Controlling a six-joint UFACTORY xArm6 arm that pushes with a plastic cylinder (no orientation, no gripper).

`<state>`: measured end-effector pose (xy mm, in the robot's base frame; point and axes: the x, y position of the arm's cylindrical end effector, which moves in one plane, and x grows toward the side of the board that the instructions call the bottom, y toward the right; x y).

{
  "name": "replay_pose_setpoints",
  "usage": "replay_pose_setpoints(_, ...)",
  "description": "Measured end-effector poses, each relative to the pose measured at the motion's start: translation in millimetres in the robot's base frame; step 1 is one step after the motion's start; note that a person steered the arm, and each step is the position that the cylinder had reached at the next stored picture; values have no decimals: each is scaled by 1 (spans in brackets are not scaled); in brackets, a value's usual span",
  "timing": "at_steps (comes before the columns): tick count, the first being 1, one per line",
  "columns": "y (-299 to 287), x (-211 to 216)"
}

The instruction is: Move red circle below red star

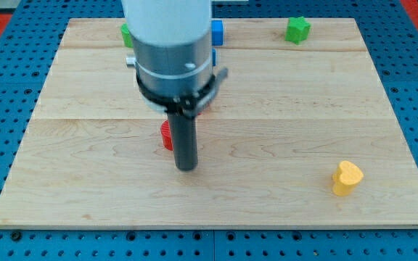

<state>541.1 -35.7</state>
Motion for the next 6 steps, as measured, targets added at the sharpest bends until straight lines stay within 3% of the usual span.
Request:
replay_pose_setpoints(1,-49,0)
replay_pose_setpoints(2,-47,-29)
replay_pose_setpoints(4,11,-43)
replay_pose_setpoints(5,36,-11)
replay_pose_setpoints(6,137,-25)
